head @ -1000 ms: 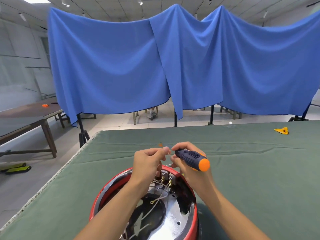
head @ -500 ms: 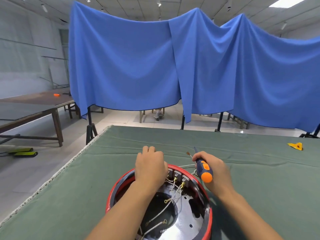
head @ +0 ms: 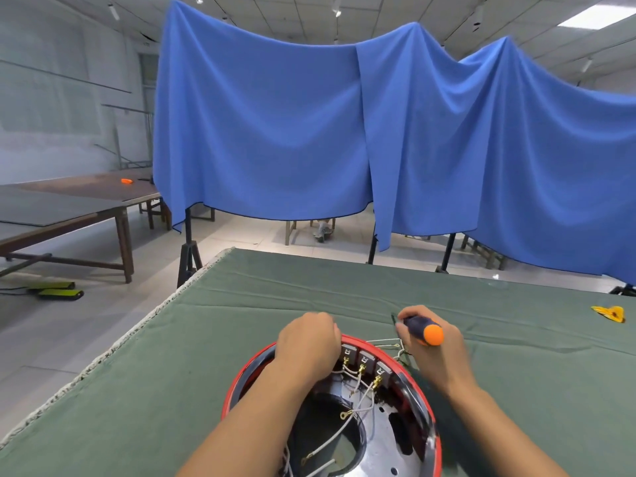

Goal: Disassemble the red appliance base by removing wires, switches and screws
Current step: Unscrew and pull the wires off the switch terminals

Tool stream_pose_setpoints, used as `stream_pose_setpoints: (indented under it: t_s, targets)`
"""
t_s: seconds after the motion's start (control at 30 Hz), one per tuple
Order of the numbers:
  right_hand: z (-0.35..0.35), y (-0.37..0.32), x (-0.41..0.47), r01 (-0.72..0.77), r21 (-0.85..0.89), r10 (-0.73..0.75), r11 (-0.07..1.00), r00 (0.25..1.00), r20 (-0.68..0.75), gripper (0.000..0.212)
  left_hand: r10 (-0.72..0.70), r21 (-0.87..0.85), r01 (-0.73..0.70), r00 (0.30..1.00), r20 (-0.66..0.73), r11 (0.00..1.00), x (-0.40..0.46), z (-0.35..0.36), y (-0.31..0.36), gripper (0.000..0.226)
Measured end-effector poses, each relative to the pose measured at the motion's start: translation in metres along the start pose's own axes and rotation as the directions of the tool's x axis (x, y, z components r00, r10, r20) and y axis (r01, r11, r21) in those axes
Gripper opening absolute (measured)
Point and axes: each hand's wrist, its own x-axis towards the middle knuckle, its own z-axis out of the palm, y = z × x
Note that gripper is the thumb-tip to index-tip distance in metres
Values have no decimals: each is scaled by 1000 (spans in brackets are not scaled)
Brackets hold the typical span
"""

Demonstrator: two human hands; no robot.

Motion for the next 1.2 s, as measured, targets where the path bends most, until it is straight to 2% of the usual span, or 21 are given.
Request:
stream_pose_setpoints:
  t_s: [0.03, 0.1, 0.17, 0.23, 0.33, 0.4, 0.53, 0.7, 0.9, 1.1, 1.2]
  targets:
    - [-3, -2, -2, 10, 43, -9, 999, 999, -40, 22, -4, -5, 4, 1000, -5, 1000, 1, 0, 0, 22]
    - [-12, -11, -5, 39, 242, -10, 969, 993, -122, 22, -15, -8, 15, 1000, -23, 1000, 2, -1, -2, 23]
    - [-26, -27, -10, 20, 451, 57, 892, 986, -155, 21, -17, -3, 16, 999, -35, 1000, 1, 0, -2, 23]
    - [-42, -47, -13, 7, 577, 100, 817, 983, -154, 12, -20, 3, 20, 999, -43, 1000, 1, 2, -1, 24]
    - [-60, -76, -16, -9, 694, 151, 720, 978, -144, 42, -21, -7, 21, 998, -53, 1000, 0, 3, -1, 25]
    - [-69, -90, -19, 23, 683, 139, 730, 973, -182, 49, -14, -36, 13, 999, -52, 999, 0, 1, -2, 27]
    - [-79, -104, -24, 80, 626, 91, 775, 967, -237, 38, -2, -119, 6, 1000, 31, 993, -2, -5, -4, 34]
    - [-85, -104, -22, 150, 636, 73, 757, 948, -310, 38, -113, -80, 116, 992, 48, 990, -8, -4, -9, 39]
    - [-81, -94, -24, 109, 616, 54, 780, 969, -240, 22, -150, -38, 153, 987, 60, 988, -3, -5, -17, 53]
    - [-55, -79, -23, 109, 633, 198, 766, 898, -394, 37, -160, 14, 160, 987, 0, 987, 3, -1, -22, 54]
    - [-47, -78, -17, 134, 639, 210, 757, 876, -433, 40, -173, 16, 174, 985, -15, 985, 9, 1, -26, 55]
